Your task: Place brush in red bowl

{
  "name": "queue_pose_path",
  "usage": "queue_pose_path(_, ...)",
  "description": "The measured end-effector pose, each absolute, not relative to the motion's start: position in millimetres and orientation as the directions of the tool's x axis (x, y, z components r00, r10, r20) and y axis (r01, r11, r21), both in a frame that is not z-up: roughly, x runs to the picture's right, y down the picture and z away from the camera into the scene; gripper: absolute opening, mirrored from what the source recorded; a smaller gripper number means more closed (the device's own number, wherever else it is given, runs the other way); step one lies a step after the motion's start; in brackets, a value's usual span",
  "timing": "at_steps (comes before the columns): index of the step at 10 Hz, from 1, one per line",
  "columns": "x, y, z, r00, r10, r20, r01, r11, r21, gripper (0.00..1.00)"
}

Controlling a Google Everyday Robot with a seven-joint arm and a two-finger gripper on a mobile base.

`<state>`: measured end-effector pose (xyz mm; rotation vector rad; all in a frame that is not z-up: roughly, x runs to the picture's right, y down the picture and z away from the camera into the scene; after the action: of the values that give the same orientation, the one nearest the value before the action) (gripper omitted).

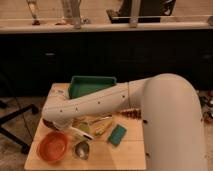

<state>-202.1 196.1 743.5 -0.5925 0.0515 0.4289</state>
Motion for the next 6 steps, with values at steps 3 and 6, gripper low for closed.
queue_pose_path(3, -215.3, 198.0, 735.3, 0.95, 0.289, -0.118, -0.304, 0.772, -0.559, 0.0)
queue_pose_path(6, -228.2, 201.0, 731.4, 0.966, 0.241, -0.092, -0.249, 0.774, -0.582, 0.0)
